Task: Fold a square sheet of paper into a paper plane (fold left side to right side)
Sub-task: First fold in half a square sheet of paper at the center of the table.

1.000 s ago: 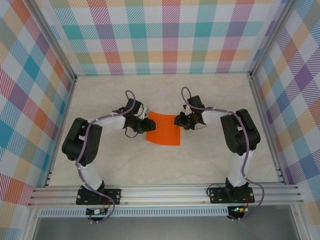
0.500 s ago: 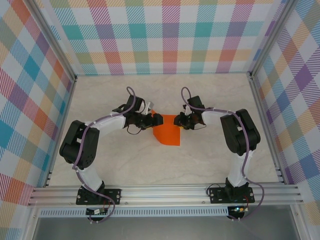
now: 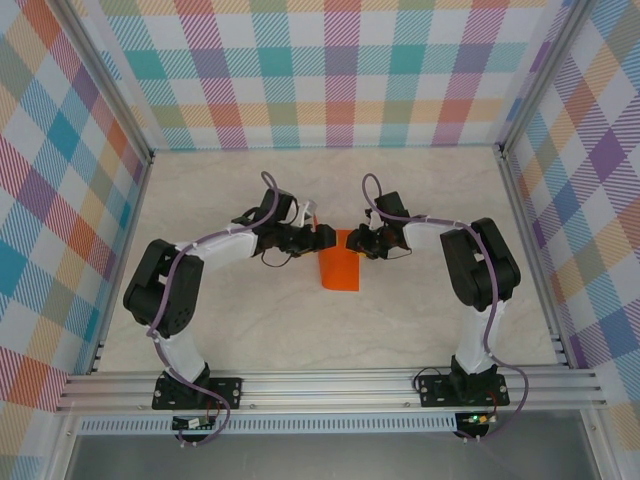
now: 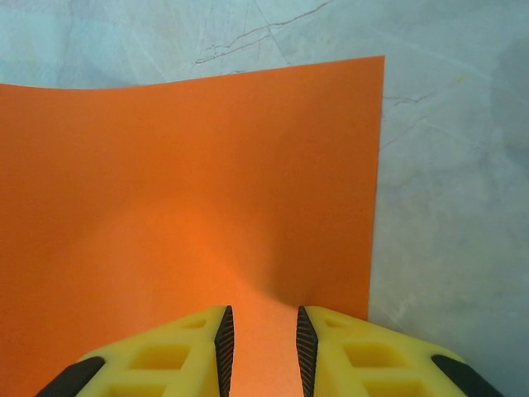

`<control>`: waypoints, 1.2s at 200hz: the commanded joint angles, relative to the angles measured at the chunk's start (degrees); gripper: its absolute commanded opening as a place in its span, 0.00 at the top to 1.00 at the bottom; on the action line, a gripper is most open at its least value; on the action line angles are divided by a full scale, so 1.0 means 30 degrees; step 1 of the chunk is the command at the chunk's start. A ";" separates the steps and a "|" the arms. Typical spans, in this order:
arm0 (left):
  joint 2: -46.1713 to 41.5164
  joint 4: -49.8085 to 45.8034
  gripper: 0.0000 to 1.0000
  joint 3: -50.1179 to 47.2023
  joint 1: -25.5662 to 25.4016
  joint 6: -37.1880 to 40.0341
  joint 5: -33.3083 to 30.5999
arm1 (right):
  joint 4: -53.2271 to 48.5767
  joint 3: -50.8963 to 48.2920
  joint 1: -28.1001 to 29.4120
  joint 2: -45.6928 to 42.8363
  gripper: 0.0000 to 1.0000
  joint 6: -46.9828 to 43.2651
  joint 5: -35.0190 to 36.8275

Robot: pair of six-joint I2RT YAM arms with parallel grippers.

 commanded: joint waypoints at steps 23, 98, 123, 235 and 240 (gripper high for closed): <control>0.1017 0.0679 0.31 0.0526 -0.0478 -0.0322 0.0552 | 0.0380 -0.0456 -0.0479 -0.0549 0.69 0.0466 -0.0785; 0.1583 0.0967 0.44 0.0747 -0.0742 -0.0464 0.0560 | 0.1671 -0.0470 -0.1618 -0.2768 0.50 0.0823 -0.4484; 0.1671 0.0929 0.50 0.0765 -0.0772 -0.0456 0.0496 | 0.2332 -0.0067 -0.1301 -0.1943 0.49 0.1400 -0.5530; 0.0605 -0.0438 0.55 0.0705 -0.0772 0.0322 -0.0614 | 0.0771 0.0985 -0.0576 -0.0516 0.92 0.0383 -0.4523; 0.0327 -0.0692 0.54 0.0619 -0.0750 0.0436 -0.0985 | 0.0438 0.0987 -0.0599 -0.0592 0.95 0.0178 -0.4309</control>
